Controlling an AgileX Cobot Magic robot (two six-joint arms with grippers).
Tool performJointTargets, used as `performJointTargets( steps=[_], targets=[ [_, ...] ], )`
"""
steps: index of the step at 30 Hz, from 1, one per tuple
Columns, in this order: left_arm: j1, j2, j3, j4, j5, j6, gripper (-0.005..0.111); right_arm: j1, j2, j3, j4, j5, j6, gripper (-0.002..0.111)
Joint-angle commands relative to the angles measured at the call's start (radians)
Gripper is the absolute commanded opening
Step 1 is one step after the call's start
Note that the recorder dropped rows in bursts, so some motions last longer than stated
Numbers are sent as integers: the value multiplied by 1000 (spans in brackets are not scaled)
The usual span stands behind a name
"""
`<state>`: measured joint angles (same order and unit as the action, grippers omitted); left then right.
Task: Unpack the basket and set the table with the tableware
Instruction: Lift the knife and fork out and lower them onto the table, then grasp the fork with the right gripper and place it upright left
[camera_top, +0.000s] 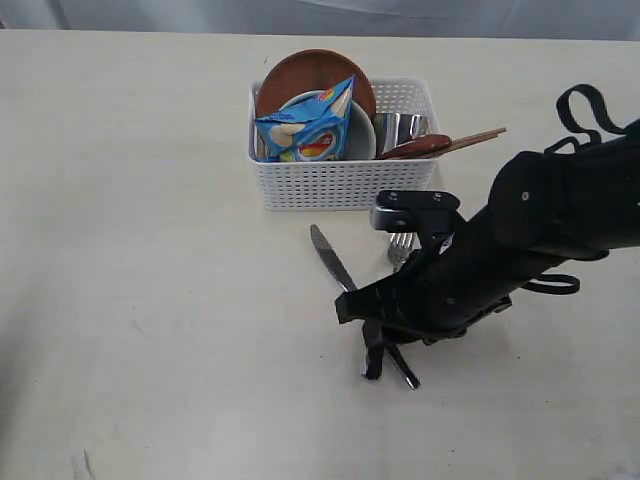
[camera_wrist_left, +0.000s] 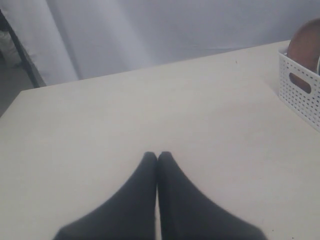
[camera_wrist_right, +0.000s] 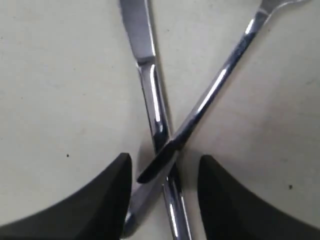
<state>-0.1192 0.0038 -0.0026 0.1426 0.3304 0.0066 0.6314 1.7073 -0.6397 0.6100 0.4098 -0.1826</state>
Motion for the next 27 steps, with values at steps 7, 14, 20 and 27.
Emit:
performJointTargets(
  steps=[7, 14, 20, 27],
  targets=[
    [-7, -4, 3, 3, -10, -7, 0, -2, -58, -111, -297, 144, 198, 44],
    [-7, -4, 3, 3, -10, -7, 0, -2, -47, -142, -321, 131, 354, 44],
    [-7, -4, 3, 3, -10, -7, 0, -2, 20, -142, -324, 50, 383, 44],
    [-7, -4, 3, 3, -10, -7, 0, -2, 58, -152, -324, -4, 408, 44]
  ],
)
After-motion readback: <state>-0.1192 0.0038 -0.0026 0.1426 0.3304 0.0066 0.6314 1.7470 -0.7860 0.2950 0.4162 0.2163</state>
